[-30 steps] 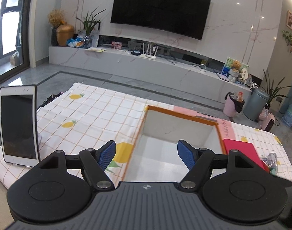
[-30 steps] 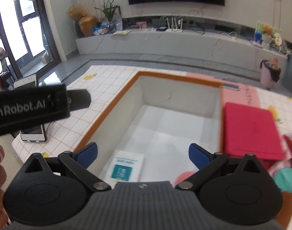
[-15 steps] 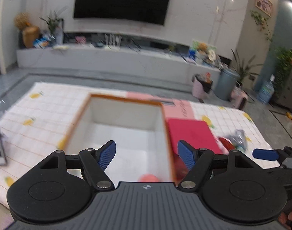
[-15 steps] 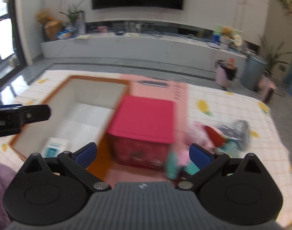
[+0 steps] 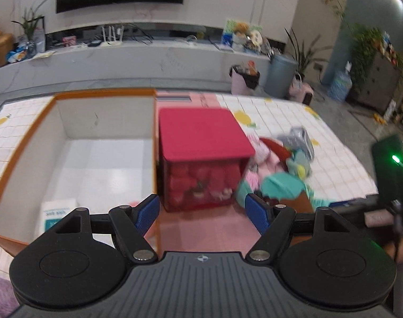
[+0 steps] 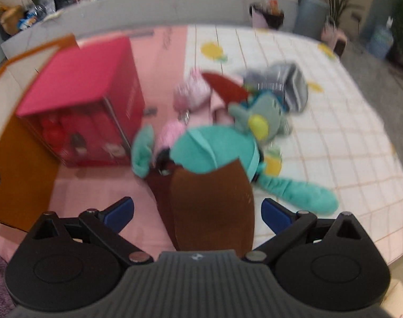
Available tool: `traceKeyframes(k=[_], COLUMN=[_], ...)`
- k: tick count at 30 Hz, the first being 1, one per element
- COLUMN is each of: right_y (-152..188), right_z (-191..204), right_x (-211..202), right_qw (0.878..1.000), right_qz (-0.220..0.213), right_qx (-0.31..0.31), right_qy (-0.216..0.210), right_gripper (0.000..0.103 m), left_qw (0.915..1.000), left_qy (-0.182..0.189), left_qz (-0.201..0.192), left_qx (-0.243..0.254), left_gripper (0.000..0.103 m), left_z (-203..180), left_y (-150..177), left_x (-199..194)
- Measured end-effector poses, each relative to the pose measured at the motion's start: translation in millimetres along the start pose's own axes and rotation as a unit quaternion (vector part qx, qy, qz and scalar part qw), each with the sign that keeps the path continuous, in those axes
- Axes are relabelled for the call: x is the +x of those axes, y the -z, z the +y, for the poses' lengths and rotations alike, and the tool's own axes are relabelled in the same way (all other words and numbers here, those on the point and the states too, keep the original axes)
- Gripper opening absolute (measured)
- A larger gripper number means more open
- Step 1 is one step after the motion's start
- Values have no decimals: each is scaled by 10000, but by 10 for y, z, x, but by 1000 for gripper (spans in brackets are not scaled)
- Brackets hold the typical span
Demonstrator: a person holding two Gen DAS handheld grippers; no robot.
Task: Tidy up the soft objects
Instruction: 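Move both tools back from the box toward the toy pile, then grasp the brown felt piece with the right tool and lift it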
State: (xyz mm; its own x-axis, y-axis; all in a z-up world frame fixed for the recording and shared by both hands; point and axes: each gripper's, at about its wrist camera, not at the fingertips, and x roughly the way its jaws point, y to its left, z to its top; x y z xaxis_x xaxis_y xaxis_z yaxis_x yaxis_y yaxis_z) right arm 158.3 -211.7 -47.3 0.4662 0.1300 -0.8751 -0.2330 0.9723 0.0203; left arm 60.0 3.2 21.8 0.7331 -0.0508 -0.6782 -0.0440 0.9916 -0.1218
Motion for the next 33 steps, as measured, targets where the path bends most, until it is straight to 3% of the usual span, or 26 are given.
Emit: traceKeyframes(k=[5, 9, 11, 13, 15, 17, 19, 25, 30, 33], right_y=[35, 67, 105, 133, 150, 154, 155, 239, 293, 291], right_z=[3, 91, 152, 171, 148, 112, 78, 29, -24, -55], right_x=[300, 355, 327, 324, 336, 323, 284, 69, -147, -140], right_qw=[9990, 9987, 9977, 9971, 9974, 9980, 9986, 9993, 9997, 9996], right_qz=[439, 449, 342, 337, 409, 411, 363, 256, -95, -18], right_qx=[109, -198, -506, -598, -528, -437, -345, -228, -144, -85], right_qy=[34, 164, 303, 328, 271, 187, 159, -117, -145, -274], right_gripper=[100, 99, 92, 74, 60, 55, 37, 7, 3, 5], left_qw=[9993, 9985, 9980, 9975, 9969, 9964, 9964, 9972, 9972, 9969], left_qy=[175, 207, 160, 120, 81, 58, 57, 107, 67, 18], left_qz=[269, 261, 214, 161, 120, 116, 138, 127, 106, 94], left_qx=[202, 434, 579, 681, 774, 842, 839, 724, 730, 778], left_gripper=[86, 86, 86, 86, 86, 86, 86, 86, 86, 86], left_z=[-80, -137, -160, -183, -208, -221, -211, -158, -160, -179], left_y=[147, 237, 268, 297, 321, 328, 324, 299, 291, 309], left_x=[125, 149, 139, 129, 124, 117, 104, 92, 107, 111])
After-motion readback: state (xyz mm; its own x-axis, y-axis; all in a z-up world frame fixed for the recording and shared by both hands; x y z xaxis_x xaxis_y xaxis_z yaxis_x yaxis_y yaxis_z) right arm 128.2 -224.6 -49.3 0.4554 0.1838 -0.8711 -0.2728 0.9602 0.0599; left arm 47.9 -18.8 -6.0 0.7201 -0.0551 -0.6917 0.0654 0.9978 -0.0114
